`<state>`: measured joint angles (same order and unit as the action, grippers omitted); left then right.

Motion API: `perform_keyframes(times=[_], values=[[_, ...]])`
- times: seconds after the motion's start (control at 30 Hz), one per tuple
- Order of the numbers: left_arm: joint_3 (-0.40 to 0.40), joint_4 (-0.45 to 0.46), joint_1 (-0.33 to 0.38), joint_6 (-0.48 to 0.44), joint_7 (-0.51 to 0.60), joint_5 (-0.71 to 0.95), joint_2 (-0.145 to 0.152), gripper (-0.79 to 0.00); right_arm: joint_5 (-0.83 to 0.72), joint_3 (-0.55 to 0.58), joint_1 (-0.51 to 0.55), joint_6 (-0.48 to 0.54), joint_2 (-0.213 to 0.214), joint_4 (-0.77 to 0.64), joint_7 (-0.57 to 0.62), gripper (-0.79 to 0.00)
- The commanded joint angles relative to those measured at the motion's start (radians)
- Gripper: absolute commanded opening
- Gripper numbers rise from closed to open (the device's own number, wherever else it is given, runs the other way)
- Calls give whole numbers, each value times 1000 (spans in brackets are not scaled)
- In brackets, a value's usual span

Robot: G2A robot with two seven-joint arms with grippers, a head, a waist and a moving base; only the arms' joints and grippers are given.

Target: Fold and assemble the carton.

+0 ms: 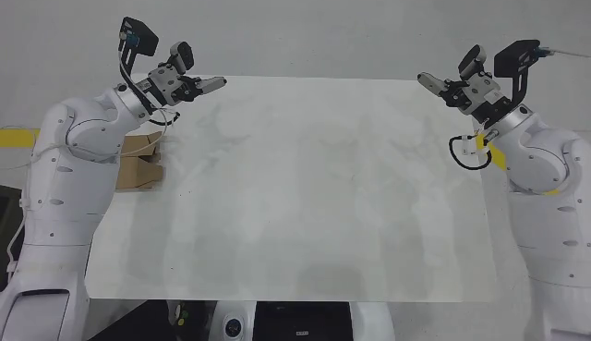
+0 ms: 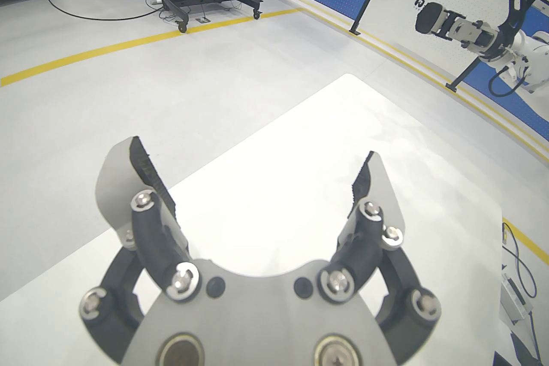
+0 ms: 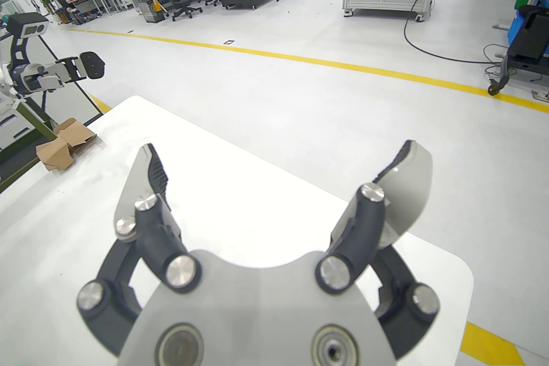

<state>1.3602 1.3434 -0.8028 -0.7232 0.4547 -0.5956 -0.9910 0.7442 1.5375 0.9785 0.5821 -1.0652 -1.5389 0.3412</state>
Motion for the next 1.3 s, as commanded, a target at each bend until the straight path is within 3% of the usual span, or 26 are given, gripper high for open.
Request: perform_keyframes(times=[0.0, 0.23, 0.33, 0.43, 0.67, 1.0, 1.27], values=[[0, 0, 0, 0, 0, 0, 0, -1, 0, 0, 0, 0, 0, 0, 0, 0], [13, -30, -3, 93, 143, 211, 4, 0, 0, 0, 0, 0, 0, 0, 0, 0], [36, -78, 35, 168, 297, 336, 13, 0, 0, 0, 0, 0, 0, 0, 0, 0], [73, -144, 75, 210, 356, 386, 22, 0, 0, 0, 0, 0, 0, 0, 0, 0], [131, -289, 135, 195, 448, 477, 41, 0, 0, 0, 0, 0, 0, 0, 0, 0], [179, -442, 186, 140, 447, 473, 68, 0, 0, 0, 0, 0, 0, 0, 0, 0], [209, -603, 238, 160, 391, 404, 92, 0, 0, 0, 0, 0, 0, 0, 0, 0]])
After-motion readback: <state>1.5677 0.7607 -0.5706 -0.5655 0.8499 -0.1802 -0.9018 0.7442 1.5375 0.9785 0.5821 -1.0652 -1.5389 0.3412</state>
